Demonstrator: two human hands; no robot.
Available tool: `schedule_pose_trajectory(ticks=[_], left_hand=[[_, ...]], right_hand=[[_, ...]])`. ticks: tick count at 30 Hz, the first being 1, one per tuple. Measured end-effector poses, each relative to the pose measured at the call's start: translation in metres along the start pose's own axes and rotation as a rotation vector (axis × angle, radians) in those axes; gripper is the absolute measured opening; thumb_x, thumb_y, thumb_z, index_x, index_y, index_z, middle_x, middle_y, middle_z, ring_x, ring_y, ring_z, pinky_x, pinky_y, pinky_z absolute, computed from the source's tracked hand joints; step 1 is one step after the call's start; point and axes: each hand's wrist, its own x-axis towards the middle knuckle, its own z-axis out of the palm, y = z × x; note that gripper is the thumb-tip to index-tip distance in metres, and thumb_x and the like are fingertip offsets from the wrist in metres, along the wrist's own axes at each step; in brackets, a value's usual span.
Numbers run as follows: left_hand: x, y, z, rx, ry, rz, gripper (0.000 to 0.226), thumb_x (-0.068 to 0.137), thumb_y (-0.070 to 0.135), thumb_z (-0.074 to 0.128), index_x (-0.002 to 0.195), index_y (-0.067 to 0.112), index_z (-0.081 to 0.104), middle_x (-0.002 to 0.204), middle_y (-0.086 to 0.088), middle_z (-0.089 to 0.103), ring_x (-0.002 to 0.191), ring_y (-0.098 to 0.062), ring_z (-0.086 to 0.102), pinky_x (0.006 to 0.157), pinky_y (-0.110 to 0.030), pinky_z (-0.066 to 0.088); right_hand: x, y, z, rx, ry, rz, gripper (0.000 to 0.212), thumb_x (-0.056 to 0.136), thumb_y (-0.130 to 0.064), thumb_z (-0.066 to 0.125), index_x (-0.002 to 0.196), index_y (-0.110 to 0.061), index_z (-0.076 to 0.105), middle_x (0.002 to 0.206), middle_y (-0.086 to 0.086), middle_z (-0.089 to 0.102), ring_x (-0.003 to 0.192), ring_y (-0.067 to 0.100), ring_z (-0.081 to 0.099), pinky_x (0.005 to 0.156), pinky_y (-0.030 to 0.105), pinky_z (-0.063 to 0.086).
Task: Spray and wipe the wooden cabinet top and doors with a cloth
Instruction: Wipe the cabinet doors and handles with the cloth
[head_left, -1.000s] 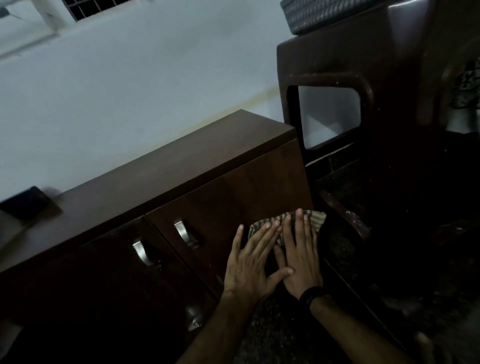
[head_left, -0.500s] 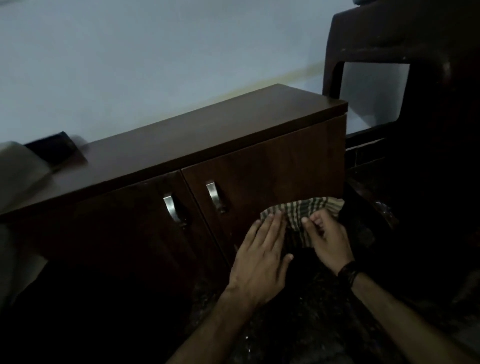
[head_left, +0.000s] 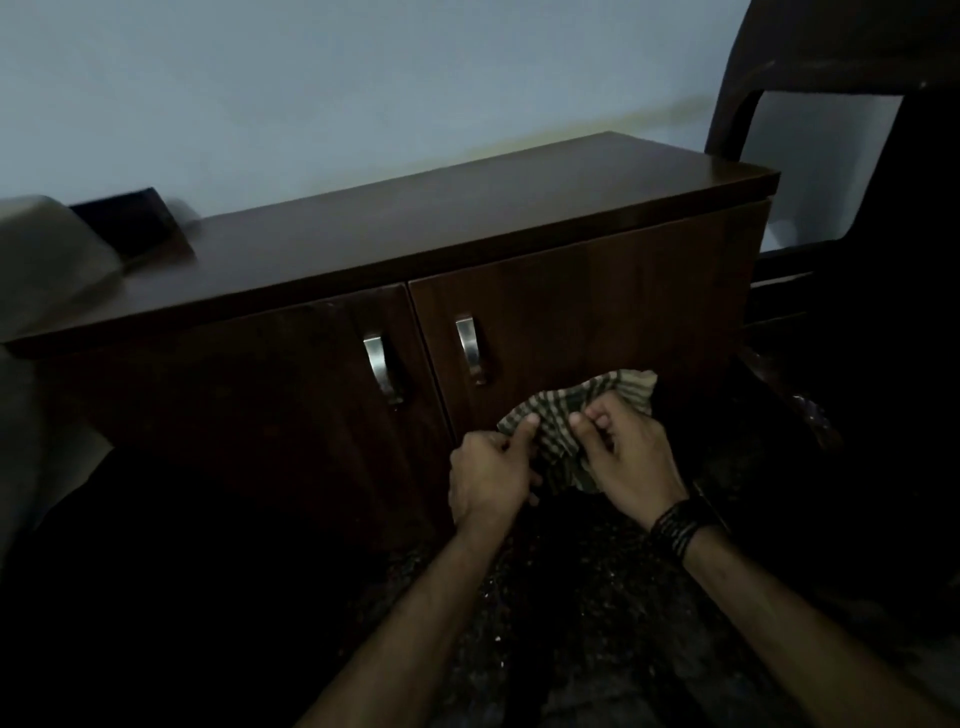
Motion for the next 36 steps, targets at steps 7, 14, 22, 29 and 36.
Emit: schedule_pose_trajectory(ticks=[7,14,22,29,36], left_hand=[[-0.014,0.014,0.024,-0.505,-0.183,-0.341,0.069,0.106,0.048,0.026,0.075,0.004,0.068,0.059,-0.011,0.069,0.045,-0.016,0.064,0.042,-0.02,0.047],[-0.005,0.001,0.029,-0.544,0.117,-0.142,0.055,0.105,0.042,0.04,0.07,0.01,0.069,0.071,-0.01,0.073,0.069,-0.023,0.071,0.068,-0.034,0.058],[-0.005,-0.002,-0.029,-0.177,0.398,0.183,0.056,0.086,0.065,0.057,0.065,0.016,0.071,0.061,0.0,0.07,0.062,-0.015,0.069,0.062,-0.03,0.052],[-0.002,-0.05,-0.023,-0.205,0.404,-0.045,0.046,0.088,0.054,0.065,0.065,0.016,0.076,0.062,0.003,0.072,0.064,-0.013,0.071,0.07,-0.04,0.058],[-0.005,-0.052,-0.027,-0.21,0.425,0.02,0.057,0.089,0.057,0.062,0.064,0.006,0.07,0.061,-0.01,0.069,0.056,-0.022,0.066,0.058,-0.041,0.055]], right_hand=[[0.004,-0.014,0.008,-0.018,0.164,0.248,0.031,0.082,-0.04,0.074,0.064,-0.019,0.06,0.053,-0.008,0.058,0.05,0.0,0.055,0.051,0.024,0.044],[0.009,-0.019,0.013,0.049,0.106,0.138,0.032,0.084,-0.042,0.071,0.063,-0.019,0.063,0.056,-0.009,0.062,0.052,0.003,0.058,0.053,0.028,0.05],[0.03,-0.054,0.028,0.14,0.029,0.023,0.052,0.087,-0.057,0.059,0.06,-0.014,0.069,0.057,-0.002,0.068,0.054,0.008,0.065,0.057,0.038,0.054],[-0.004,-0.029,0.062,0.073,-0.1,0.144,0.06,0.083,-0.064,0.062,0.056,-0.011,0.068,0.054,0.001,0.067,0.049,0.01,0.063,0.051,0.039,0.05],[-0.008,-0.035,0.071,0.129,-0.111,0.175,0.059,0.084,-0.065,0.058,0.061,-0.012,0.071,0.059,-0.002,0.07,0.055,0.008,0.067,0.057,0.038,0.056]])
